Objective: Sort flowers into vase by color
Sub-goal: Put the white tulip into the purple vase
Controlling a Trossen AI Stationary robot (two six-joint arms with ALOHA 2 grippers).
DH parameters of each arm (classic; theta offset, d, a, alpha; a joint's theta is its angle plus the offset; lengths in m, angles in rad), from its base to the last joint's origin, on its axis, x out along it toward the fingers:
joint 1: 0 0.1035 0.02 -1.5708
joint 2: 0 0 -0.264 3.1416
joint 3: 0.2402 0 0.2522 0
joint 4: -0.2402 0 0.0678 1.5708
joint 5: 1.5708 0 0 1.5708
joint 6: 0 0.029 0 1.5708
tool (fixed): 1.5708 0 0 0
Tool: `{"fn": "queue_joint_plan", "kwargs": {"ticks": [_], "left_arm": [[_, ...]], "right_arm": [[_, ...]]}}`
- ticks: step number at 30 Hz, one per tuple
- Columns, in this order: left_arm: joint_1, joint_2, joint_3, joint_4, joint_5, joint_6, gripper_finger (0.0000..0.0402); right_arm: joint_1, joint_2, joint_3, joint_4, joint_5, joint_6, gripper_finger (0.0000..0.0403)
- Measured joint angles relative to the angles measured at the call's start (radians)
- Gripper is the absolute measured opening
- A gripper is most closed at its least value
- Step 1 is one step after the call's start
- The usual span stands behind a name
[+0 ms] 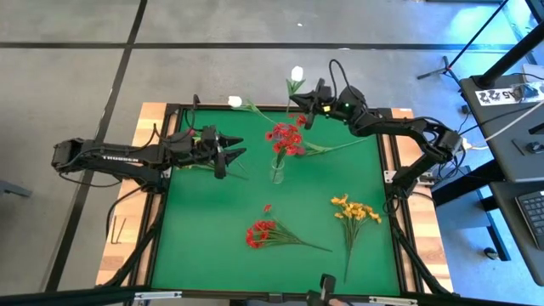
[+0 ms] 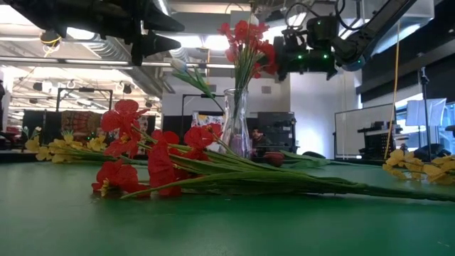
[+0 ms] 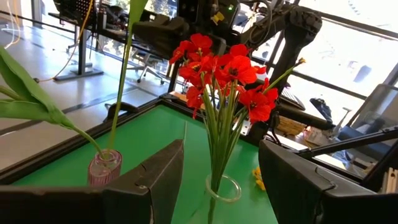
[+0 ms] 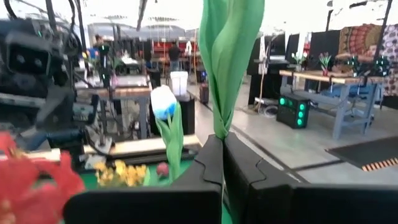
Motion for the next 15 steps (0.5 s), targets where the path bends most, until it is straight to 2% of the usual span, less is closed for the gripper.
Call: {"fn": "queue_joint_plan", "kwargs": {"ticks": [6,15], "left_arm": [[0.000,0.000,0.000,0.000,0.000,0.000,0.0203],[0.000,0.000,0.000,-0.005,0.000,0.001,0.0203]], "right_arm": [[0.000,0.007,0.000,-0.106,0.024,-0.057,0.0000],[0.000,0.052,0.000,-0.136,-0.001,-0.065,0.0000]]}}
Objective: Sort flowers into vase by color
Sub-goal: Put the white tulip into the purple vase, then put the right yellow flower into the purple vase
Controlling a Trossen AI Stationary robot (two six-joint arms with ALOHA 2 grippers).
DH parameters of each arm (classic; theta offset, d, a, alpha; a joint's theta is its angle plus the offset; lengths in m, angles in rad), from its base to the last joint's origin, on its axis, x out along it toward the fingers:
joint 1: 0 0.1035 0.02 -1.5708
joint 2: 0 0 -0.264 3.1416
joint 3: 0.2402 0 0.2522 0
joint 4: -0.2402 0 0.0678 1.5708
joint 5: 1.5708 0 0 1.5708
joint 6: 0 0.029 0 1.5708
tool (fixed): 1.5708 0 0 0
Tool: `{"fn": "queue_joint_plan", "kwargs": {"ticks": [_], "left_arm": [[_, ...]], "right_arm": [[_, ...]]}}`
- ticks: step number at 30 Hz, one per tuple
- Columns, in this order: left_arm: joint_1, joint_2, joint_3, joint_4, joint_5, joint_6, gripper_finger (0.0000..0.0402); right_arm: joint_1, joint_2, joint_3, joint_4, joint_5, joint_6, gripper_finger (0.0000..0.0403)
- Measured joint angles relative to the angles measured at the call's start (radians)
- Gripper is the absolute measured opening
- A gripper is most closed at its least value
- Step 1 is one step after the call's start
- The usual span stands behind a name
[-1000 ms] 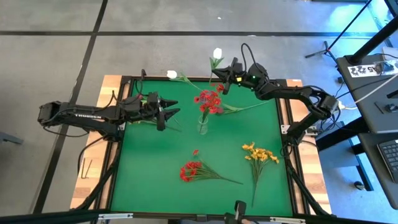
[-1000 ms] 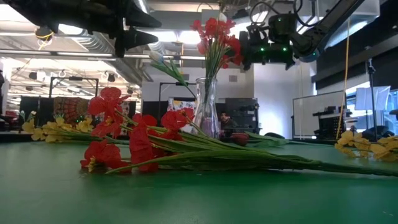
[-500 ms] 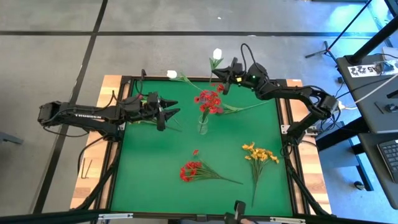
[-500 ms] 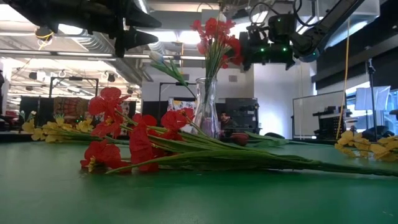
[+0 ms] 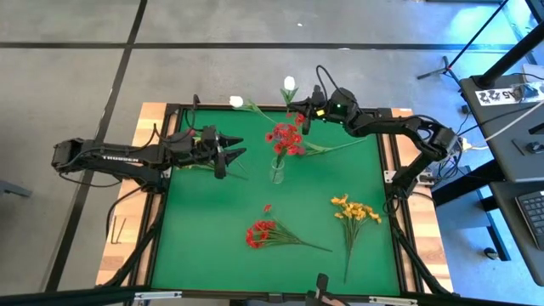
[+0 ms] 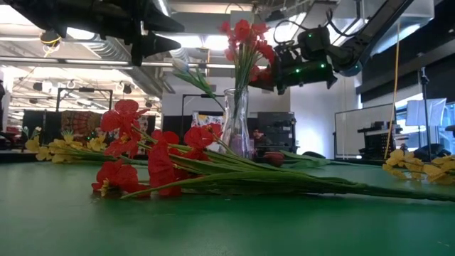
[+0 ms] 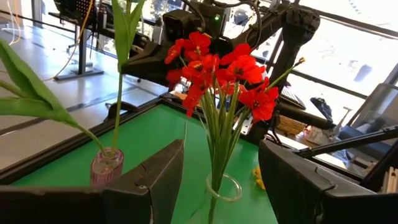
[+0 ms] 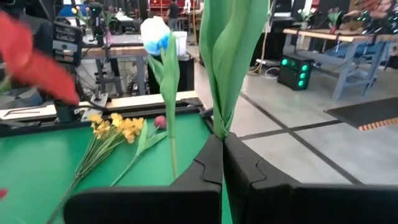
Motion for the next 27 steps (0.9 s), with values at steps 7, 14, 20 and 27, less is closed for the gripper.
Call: {"fn": "queue_joint_plan", "kwargs": {"ticks": [7,14,20,27], "left_arm": [[0.000,0.000,0.000,-0.002,0.000,0.000,0.0203],[0.000,0.000,0.000,-0.012,0.000,-0.019,0.0203],[0.000,0.000,0.000,-0.025,0.000,-0.022,0.0203],[0.000,0.000,0.000,-0.025,0.000,-0.022,0.0203]], "right_arm": [[0.000,0.003,0.000,-0.019,-0.009,0.000,0.0029],[0.000,-0.039,0.000,-0.100,0.000,-0.042,0.0135],[0.000,-0.159,0.000,-0.258,0.052,-0.088,0.0195],[0.000,-0.347,0.000,-0.457,0.104,-0.150,0.0211]]}}
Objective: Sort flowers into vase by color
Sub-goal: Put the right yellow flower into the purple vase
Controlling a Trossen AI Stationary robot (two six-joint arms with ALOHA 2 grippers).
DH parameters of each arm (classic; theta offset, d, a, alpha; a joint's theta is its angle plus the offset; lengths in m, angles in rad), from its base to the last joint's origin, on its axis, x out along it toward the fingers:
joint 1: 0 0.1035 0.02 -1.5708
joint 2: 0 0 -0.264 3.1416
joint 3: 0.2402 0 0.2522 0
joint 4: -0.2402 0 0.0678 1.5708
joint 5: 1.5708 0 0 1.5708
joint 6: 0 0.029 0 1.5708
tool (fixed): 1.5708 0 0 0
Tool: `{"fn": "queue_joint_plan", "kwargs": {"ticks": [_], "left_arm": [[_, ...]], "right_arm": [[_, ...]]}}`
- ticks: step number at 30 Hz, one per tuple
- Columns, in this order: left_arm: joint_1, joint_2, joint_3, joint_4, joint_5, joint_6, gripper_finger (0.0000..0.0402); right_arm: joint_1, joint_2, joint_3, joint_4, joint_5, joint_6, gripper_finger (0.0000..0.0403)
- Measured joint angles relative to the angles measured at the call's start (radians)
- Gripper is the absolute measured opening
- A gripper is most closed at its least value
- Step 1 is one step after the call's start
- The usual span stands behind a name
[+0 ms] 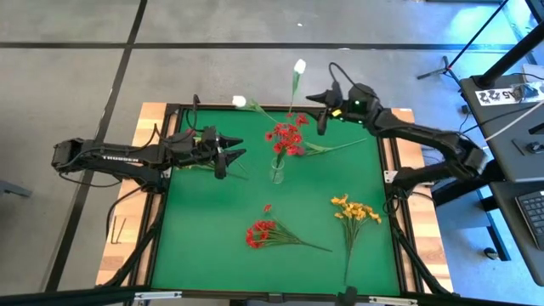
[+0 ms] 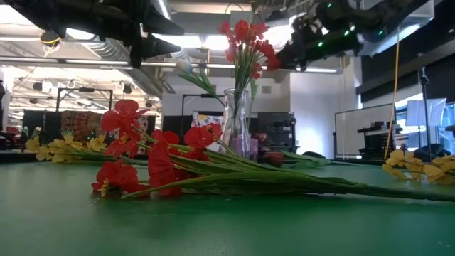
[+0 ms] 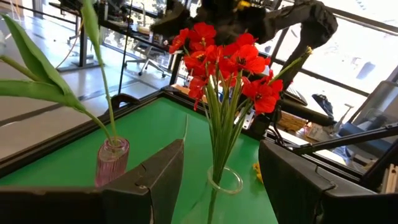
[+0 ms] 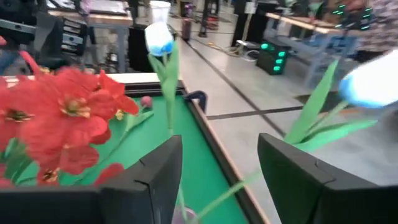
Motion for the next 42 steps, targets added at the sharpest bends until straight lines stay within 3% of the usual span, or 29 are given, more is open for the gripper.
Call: {"fn": "queue_joint_plan", "kwargs": {"ticks": [7,16,24,32,42], "left_arm": [[-0.001,0.000,0.000,0.000,0.000,0.000,0.0203],[-0.001,0.000,0.000,0.000,0.000,-0.004,0.0203],[-0.001,0.000,0.000,-0.011,-0.027,-0.029,0.0203],[-0.001,0.000,0.000,-0.089,-0.027,-0.058,0.0203],[-0.001,0.000,0.000,-0.097,-0.027,-0.054,0.0203]], "right_arm": [[0.000,-0.175,0.000,-0.175,0.054,-0.010,0.0211],[0.003,-0.306,0.000,-0.453,-0.027,0.080,0.0211],[0.184,-0.308,0.000,-0.753,0.040,0.185,0.0211],[0.415,-0.308,0.000,-1.081,0.123,0.507,0.0211],[0.695,-0.307,0.000,-1.330,0.119,1.059,0.0211]]}}
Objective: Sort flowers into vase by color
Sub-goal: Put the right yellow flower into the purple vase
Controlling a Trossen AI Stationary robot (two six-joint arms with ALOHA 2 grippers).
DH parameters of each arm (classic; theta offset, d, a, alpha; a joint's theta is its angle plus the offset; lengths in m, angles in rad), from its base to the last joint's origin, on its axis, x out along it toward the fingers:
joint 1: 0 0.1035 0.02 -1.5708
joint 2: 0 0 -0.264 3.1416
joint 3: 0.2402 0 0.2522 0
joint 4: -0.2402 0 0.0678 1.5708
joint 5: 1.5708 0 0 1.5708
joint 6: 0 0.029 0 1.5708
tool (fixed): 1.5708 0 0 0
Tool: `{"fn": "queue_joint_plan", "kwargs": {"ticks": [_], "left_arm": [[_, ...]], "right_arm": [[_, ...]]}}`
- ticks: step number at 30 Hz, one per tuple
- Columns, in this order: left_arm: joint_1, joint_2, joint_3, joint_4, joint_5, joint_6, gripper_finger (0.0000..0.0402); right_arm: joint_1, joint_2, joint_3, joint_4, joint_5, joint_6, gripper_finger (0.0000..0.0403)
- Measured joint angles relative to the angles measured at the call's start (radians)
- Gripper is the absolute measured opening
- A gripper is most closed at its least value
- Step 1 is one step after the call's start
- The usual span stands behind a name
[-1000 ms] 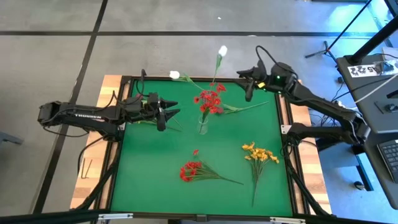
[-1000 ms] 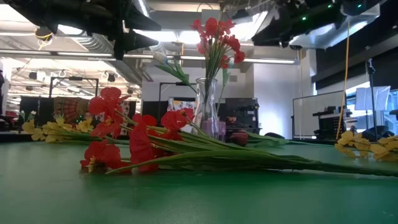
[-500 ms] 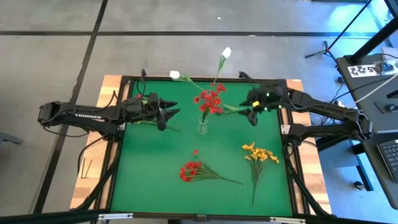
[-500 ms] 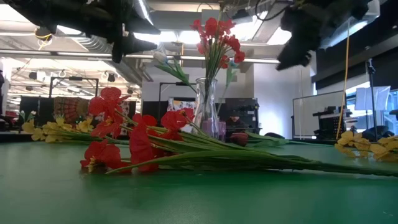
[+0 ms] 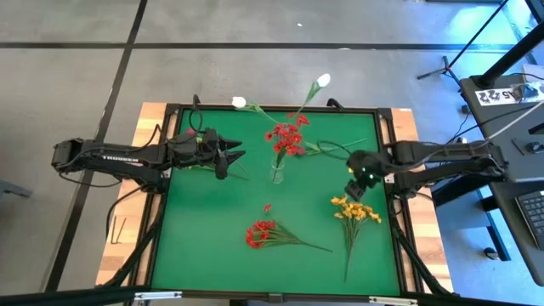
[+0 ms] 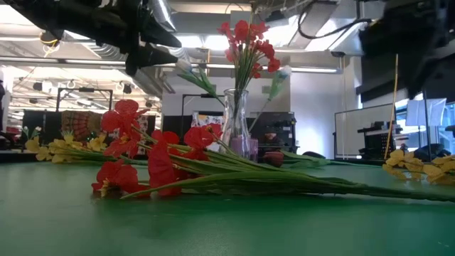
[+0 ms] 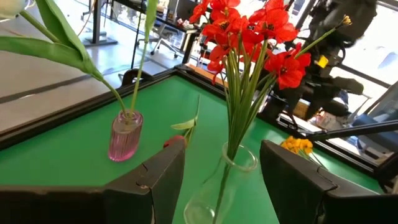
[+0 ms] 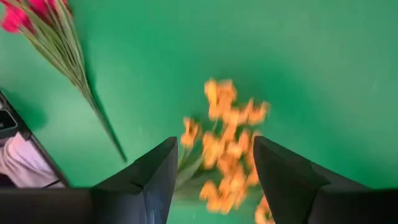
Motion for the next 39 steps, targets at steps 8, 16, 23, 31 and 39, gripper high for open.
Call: {"fn": "queue_joint_plan", "kwargs": {"ticks": [8,16,23,31,39], "left_arm": [[0.000,0.000,0.000,-0.002,0.000,0.007,0.0203],[0.000,0.000,0.000,-0.054,0.000,0.008,0.0203],[-0.018,0.000,0.000,-0.090,0.000,-0.004,0.0203],[-0.079,0.000,0.000,-0.090,0.001,-0.021,0.0203],[-0.127,0.000,0.000,-0.090,0.001,-0.021,0.0203]], "right_arm": [[0.272,0.000,0.000,-0.056,0.053,0.382,0.0211],[0.477,0.035,0.000,-0.042,0.148,0.670,0.0211],[0.590,0.170,0.000,0.010,0.186,0.898,0.0211],[0.684,0.366,0.000,0.170,0.105,1.083,0.0211],[0.741,0.499,0.000,0.362,0.113,1.202,0.0211]]}}
